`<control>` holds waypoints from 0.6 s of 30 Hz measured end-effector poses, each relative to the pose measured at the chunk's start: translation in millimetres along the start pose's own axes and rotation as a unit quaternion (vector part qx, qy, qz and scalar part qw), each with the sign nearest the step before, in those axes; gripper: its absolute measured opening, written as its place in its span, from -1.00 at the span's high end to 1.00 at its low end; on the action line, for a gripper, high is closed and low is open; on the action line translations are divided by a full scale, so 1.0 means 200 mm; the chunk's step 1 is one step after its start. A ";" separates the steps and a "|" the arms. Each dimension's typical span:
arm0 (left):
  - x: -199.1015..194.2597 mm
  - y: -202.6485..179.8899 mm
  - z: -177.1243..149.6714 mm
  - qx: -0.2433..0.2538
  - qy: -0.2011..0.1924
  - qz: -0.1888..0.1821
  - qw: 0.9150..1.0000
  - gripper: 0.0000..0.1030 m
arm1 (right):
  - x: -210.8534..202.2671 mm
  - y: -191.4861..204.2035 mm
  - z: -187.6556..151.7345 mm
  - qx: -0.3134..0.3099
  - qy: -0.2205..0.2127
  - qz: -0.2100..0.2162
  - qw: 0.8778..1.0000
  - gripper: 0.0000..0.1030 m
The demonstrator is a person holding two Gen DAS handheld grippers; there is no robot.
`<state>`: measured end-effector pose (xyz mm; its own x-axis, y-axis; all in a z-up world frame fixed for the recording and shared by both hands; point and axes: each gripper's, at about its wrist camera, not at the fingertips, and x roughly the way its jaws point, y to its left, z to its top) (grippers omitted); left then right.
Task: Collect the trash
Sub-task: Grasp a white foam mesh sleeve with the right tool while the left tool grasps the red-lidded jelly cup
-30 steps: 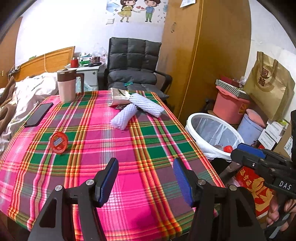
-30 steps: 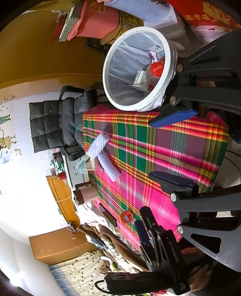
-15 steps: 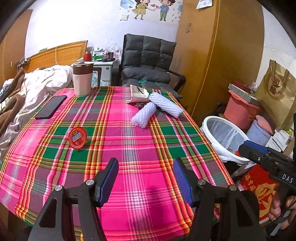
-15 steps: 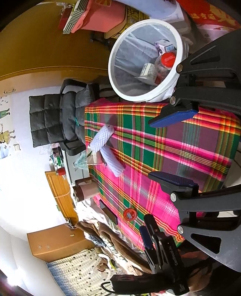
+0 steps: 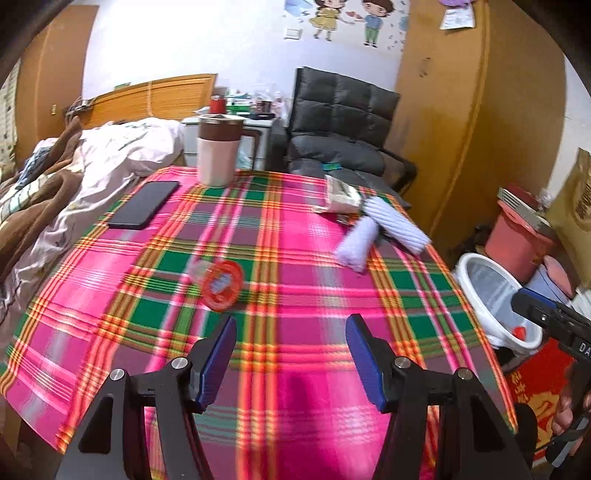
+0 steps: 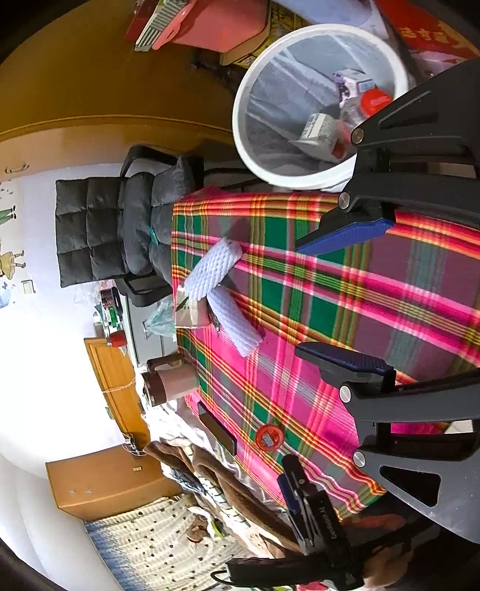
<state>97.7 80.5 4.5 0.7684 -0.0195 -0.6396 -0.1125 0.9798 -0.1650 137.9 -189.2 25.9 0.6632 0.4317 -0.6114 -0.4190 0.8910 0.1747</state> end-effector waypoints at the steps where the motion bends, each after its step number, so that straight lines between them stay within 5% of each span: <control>1: 0.01 0.02 0.01 -0.002 0.000 0.002 1.000 -0.18 | 0.01 0.00 0.01 -0.002 0.001 0.000 1.000 0.00; 18: 0.37 0.21 0.13 -0.070 0.042 0.049 0.995 -0.18 | 0.27 -0.08 0.18 -0.020 0.017 -0.025 0.999 0.00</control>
<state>166.1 125.4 -30.7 0.6941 0.0532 -0.7180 -0.2756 0.9410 -0.1967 201.8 -174.8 18.3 0.6621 0.3820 -0.6448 -0.4110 0.9045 0.1138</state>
